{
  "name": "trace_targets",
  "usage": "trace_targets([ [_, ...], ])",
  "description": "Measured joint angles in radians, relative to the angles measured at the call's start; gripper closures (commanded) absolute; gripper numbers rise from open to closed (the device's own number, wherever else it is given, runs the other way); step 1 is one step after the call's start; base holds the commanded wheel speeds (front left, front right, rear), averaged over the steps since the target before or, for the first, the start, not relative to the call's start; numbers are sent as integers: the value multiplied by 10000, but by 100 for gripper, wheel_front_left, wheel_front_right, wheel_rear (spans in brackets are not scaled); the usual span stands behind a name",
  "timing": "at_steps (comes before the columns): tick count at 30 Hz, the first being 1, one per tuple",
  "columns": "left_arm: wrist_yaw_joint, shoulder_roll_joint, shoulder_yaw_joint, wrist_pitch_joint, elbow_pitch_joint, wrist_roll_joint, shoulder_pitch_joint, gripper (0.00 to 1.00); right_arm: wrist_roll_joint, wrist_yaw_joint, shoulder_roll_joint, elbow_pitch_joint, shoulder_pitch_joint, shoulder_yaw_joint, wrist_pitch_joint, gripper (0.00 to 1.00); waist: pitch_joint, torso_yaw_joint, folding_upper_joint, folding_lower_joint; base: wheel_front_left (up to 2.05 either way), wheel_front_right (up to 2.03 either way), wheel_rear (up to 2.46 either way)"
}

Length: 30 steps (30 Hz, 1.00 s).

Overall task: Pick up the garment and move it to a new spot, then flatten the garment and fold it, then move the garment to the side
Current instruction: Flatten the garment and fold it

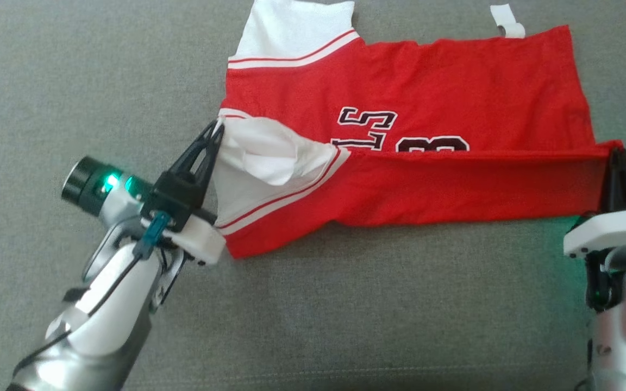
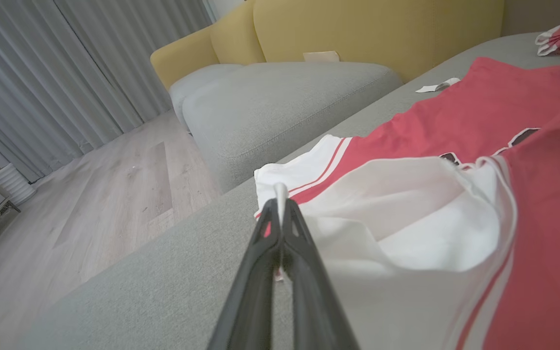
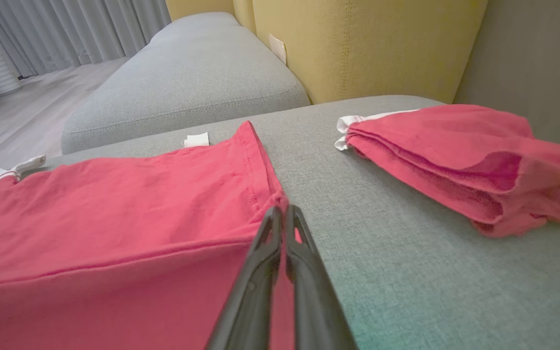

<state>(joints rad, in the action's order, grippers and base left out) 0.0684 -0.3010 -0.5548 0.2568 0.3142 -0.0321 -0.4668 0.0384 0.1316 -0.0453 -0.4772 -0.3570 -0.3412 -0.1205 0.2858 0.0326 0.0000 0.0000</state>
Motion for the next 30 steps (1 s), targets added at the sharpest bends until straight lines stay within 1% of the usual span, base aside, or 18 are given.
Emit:
trace_targets([
  [5, -318, 198, -142, 0, 571, 58, -497, 100, -242, 0, -42, -412, -376, -17, -244, 100, 220, 39, 0, 0, 0, 0, 0],
  [6, -343, 234, -142, 0, 681, 54, -545, 100, -272, 0, -52, -491, -430, -19, -297, 80, 246, 42, 0, 0, 0, 0, 0],
  [7, -349, 268, -142, 0, 807, 25, -582, 62, -301, 0, -59, -546, -471, -13, -307, 23, 265, 42, 0, 0, 0, 0, 0],
  [8, -349, 268, -142, 0, 807, 25, -582, 0, -301, 0, -59, -546, -471, -13, -307, 0, 265, 42, 0, 0, 0, 0, 0],
  [11, -395, 380, -86, 0, 1104, -61, -603, 0, -309, 0, -59, -667, -502, 19, -562, 0, 258, 44, 0, 0, 0, 0, 0],
  [14, -136, 583, 286, 0, 957, -485, -446, 0, -309, 0, -61, -562, -472, 36, -794, 0, 142, 29, 0, 0, 0, 0, 0],
  [17, 134, 721, 727, 0, 487, -895, 251, 0, -290, 0, -61, -221, -288, -63, -922, 0, -22, 18, 0, 0, 0, 0, 0],
  [19, 201, 907, 930, 0, 405, -1312, 1086, 0, -196, 0, -59, 0, 25, -81, -995, 0, -134, 23, 0, 0, 0, 0, 0],
  [23, 127, 1459, 1197, -2, 523, -2278, 2842, 0, 90, 0, -35, 222, 837, -84, -995, 0, -293, 43, 0, 0, 0, 0, 0],
  [25, 50, 1689, 1198, -13, 993, -2642, 3272, 0, 165, 0, -17, 313, 1070, -75, -993, 0, -342, 25, 0, 0, 0, 0, 0],
  [30, 104, 1768, 1200, -104, 1453, -2700, 2985, 0, 372, 0, -10, 458, 1045, 84, -980, 0, -335, -41, 0, 0, 0, 0, 0],
])
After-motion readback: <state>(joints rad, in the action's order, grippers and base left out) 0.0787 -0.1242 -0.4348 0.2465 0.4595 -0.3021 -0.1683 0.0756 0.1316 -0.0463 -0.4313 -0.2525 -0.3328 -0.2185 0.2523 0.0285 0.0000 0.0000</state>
